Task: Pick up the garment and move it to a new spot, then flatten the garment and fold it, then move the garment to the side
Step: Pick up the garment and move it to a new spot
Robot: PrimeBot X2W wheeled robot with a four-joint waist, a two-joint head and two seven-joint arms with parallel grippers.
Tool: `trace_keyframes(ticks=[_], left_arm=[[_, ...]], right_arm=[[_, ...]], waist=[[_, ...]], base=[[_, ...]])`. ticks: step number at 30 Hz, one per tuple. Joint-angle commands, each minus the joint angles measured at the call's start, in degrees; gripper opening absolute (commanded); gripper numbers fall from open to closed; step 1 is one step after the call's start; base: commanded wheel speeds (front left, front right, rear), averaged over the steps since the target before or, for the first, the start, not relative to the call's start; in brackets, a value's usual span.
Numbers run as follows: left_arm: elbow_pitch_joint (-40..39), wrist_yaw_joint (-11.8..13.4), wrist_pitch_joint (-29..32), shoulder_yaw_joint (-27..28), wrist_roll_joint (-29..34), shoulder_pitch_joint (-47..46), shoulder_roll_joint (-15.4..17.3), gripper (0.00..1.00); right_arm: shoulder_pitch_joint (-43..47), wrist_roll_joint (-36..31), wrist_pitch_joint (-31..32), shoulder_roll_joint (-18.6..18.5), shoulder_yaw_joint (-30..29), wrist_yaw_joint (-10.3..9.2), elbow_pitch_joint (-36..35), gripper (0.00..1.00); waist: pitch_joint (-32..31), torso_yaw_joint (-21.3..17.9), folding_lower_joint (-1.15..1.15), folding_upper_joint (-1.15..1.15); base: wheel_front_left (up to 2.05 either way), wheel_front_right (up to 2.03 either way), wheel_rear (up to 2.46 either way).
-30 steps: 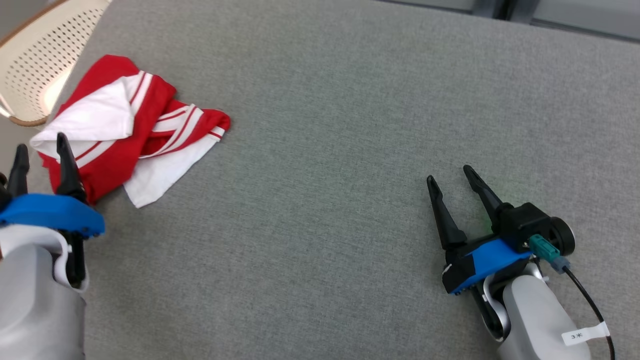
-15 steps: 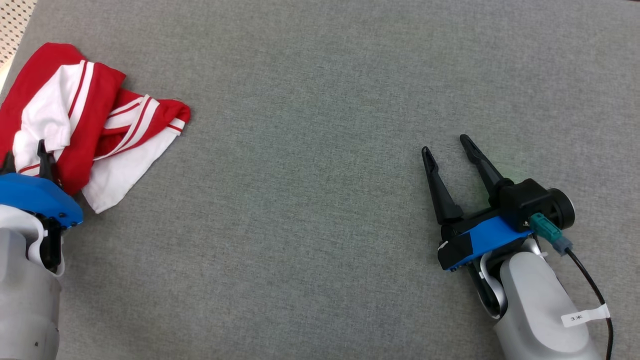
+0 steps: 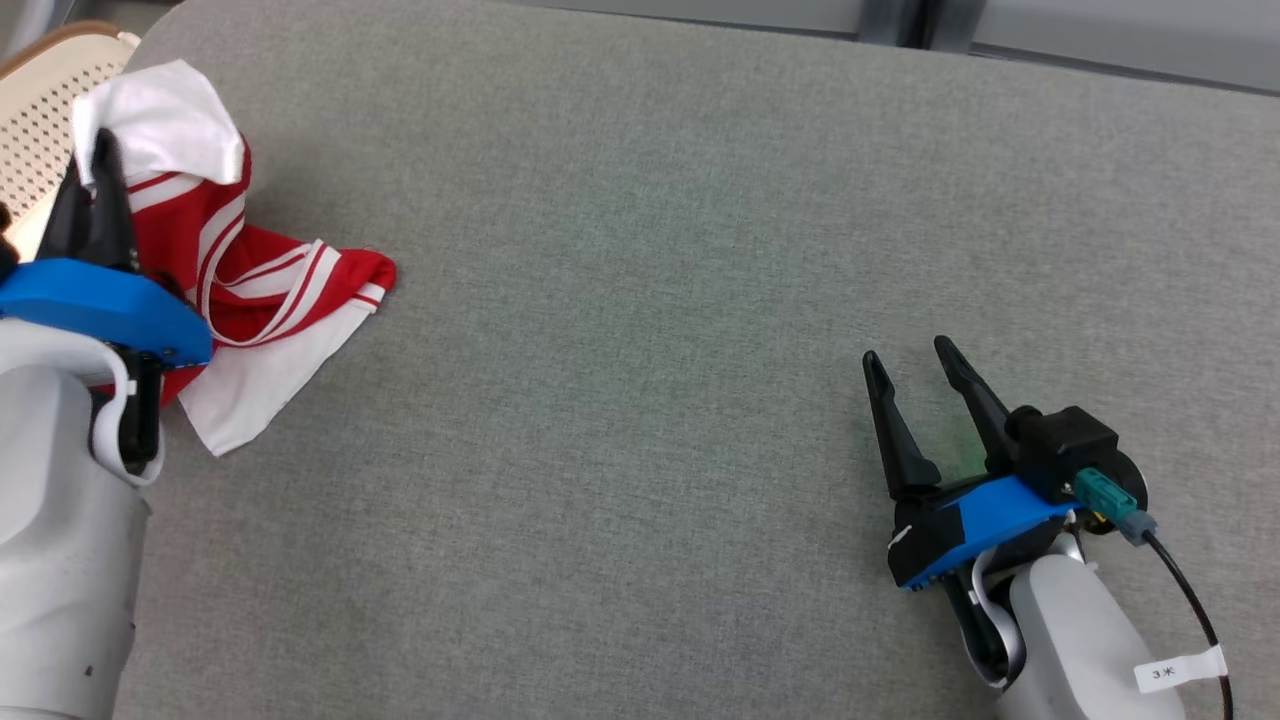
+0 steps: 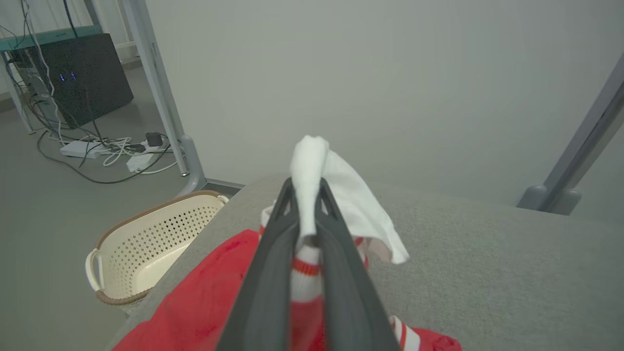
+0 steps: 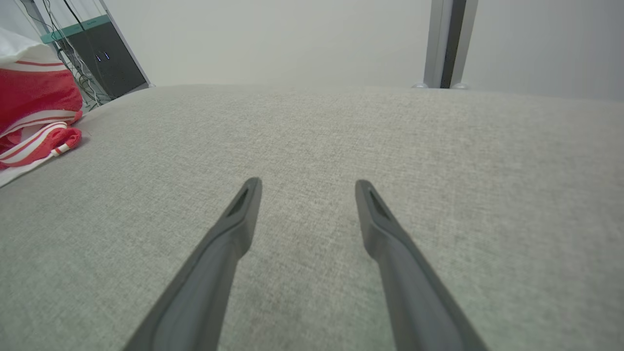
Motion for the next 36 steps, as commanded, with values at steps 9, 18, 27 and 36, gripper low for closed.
trace_keyframes(ticks=[9,18,27,36], left_arm=[[-15.8,-0.1,-0.4,-13.3,-3.1,1.9,-3.7,0.00],[-18.7,-0.1,-0.3,-24.4,-6.8,3.5,-12.4,0.00],[-15.1,-0.1,-0.4,-31.7,-7.1,5.2,-17.3,0.33],[-15.4,0.4,-0.4,-25.9,-4.7,10.4,-17.1,1.00]], right_arm=[[4.5,4.1,0.0,-0.3,0.5,-0.01,0.5,1.00],[6.7,7.2,0.0,-0.2,2.1,-0.01,1.0,1.00],[7.7,8.3,0.0,-0.2,3.5,-0.01,0.9,1.00],[8.5,9.2,0.0,-0.2,2.1,-0.01,0.3,1.00]], waist=[[-6.8,-7.9,0.00,0.00],[-8.9,-18.0,0.00,0.00],[-8.8,-25.0,0.00,0.00],[-9.4,-24.0,0.00,0.00]], base=[[0.00,0.00,0.00],[0.00,0.00,0.00],[0.00,0.00,0.00],[0.00,0.00,0.00]])
